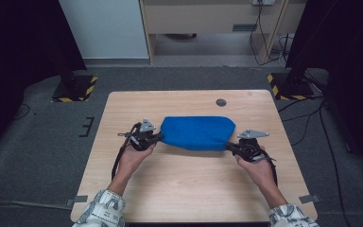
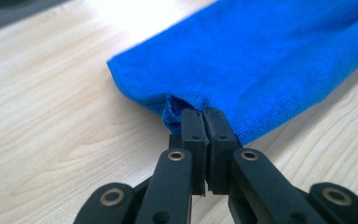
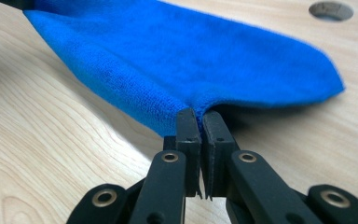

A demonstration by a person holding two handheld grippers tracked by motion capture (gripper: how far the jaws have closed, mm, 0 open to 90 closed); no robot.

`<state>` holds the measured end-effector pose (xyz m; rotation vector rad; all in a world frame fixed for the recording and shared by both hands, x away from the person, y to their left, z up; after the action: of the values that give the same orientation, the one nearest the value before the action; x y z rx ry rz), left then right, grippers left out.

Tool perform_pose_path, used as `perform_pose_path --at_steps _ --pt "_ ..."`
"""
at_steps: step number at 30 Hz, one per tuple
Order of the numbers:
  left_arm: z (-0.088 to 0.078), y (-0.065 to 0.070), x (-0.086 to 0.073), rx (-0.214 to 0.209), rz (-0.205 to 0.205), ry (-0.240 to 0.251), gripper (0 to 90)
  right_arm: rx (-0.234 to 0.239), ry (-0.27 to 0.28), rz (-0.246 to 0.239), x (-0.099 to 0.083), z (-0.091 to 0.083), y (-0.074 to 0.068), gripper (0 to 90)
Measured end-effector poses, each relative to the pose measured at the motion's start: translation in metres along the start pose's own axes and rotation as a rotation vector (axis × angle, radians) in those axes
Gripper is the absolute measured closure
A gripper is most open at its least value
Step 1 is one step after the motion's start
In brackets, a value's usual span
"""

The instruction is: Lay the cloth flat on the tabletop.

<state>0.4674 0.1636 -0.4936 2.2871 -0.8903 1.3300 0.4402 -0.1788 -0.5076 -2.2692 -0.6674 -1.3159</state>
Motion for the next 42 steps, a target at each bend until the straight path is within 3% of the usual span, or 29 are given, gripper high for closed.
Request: perform_pose_path --at_steps 7,11,15,19,24,26,28,33,34,35,37,40,42 --pt "-0.015 0.008 0.017 0.0 -0.021 0.013 88.0 -0.006 0.01 -0.022 0.03 -0.013 0.002 86.9" --pt "-0.012 0.009 0.025 0.014 -0.031 0.013 87.2 -0.016 -0.015 -0.022 0.036 -0.011 0.007 86.7" --pt "0.011 0.002 0.03 0.04 -0.047 -0.004 86.6 -0.035 -0.047 0.001 0.038 0.01 0.021 86.4" --pt "0.039 -0.01 0.028 0.067 -0.078 -0.03 86.3 -0.058 -0.09 0.015 0.033 0.043 0.039 85.8" --pt "0.068 -0.024 0.021 0.117 -0.094 -0.094 84.9 -0.087 -0.121 0.039 0.033 0.067 0.056 84.0" --pt "0.071 -0.026 0.018 0.124 -0.105 -0.096 83.6 -0.101 -0.134 0.04 0.031 0.075 0.06 81.6" --pt "0.08 -0.033 0.008 0.136 -0.146 -0.125 80.8 -0.117 -0.145 0.053 0.028 0.081 0.064 78.1" --pt "0.082 -0.035 0.005 0.127 -0.133 -0.115 69.4 -0.138 -0.131 0.075 0.026 0.088 0.07 56.5" --pt "0.081 -0.035 0.006 0.128 -0.126 -0.105 69.4 -0.138 -0.131 0.075 0.026 0.088 0.07 56.5" --pt "0.078 -0.036 0.01 0.138 -0.118 -0.081 61.4 -0.129 -0.119 0.083 0.028 0.085 0.07 48.9" --pt "0.075 -0.038 0.012 0.146 -0.124 -0.062 58.6 -0.126 -0.119 0.082 0.03 0.082 0.07 41.3" --pt "0.072 -0.04 0.014 0.158 -0.129 -0.054 53.6 -0.121 -0.11 0.068 0.033 0.076 0.069 38.8" --pt "0.066 -0.042 0.017 0.166 -0.119 -0.041 53.6 -0.113 -0.073 0.051 0.035 0.064 0.065 42.4"
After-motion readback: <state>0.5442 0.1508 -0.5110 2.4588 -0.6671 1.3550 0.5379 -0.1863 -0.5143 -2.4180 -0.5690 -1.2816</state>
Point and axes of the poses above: each handheld gripper's, and its own axes: z roughly forward along the jaws, x roughly out of its top, y roughly to its right, the point moved 4 cm from there along z, roughly forward along the jaws, and after that the axes turned 9 degrees about y, right-handed, at the moved point
